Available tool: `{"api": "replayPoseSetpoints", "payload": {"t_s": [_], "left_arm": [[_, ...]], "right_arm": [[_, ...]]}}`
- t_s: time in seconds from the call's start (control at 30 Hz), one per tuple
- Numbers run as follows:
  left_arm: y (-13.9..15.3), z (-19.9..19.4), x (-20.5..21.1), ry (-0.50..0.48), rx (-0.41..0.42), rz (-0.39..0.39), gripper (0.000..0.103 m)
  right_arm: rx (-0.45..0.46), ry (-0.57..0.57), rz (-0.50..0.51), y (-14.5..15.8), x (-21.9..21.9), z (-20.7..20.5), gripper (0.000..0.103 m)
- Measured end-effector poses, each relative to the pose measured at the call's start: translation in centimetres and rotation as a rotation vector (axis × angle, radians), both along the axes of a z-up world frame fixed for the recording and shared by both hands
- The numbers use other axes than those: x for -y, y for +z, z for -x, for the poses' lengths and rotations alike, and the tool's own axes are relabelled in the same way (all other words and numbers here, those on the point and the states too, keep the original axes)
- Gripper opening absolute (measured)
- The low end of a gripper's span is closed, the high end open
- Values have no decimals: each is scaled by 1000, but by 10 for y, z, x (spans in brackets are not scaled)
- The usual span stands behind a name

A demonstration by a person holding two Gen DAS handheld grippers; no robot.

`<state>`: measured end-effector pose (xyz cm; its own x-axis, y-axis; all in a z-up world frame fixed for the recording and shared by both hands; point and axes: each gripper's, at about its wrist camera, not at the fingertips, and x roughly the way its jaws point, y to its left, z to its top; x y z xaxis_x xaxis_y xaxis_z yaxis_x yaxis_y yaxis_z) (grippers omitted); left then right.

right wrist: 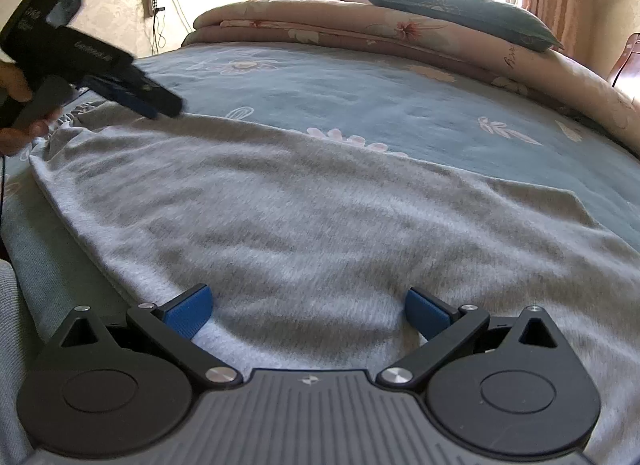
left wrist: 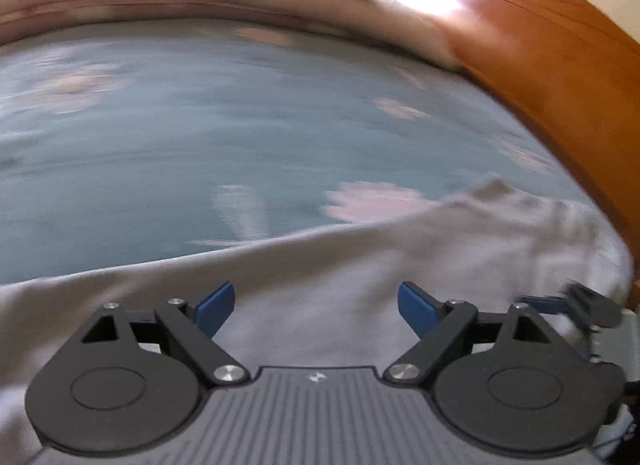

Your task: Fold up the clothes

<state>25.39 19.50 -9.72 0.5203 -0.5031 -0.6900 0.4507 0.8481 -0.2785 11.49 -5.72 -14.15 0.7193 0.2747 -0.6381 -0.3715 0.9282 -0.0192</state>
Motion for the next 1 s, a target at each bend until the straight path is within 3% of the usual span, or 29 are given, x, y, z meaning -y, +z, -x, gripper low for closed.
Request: {"api": "replayPoseSetpoints", "payload": {"t_s": [0.1, 0.27, 0.37, 0.4, 0.43, 0.57, 0.77, 1.0], "left_arm": [[-14, -12, 24, -55, -14, 21, 89], [-16, -14, 13, 22, 19, 24, 88], [-8, -12, 9, 131, 53, -131, 88], [-6, -11, 8, 158, 51, -162, 88], [-3, -7, 6, 157, 47, -143, 88], [14, 15, 27, 84, 68, -86, 90], [10, 44, 87, -108, 25, -71, 90], [-11, 78, 140, -195, 14, -207, 90]], "right_arm": [[3, 3, -2, -1, 1, 0, 103], [6, 15, -4, -1, 3, 0, 103], [20, 14, -11, -3, 3, 3, 103], [25, 13, -12, -3, 3, 3, 103], [24, 13, -9, -2, 3, 4, 103], [23, 5, 4, 5, 6, 4, 103], [150, -123, 58, 35, 46, 6, 103], [136, -224, 102, 40, 105, -26, 103]]}}
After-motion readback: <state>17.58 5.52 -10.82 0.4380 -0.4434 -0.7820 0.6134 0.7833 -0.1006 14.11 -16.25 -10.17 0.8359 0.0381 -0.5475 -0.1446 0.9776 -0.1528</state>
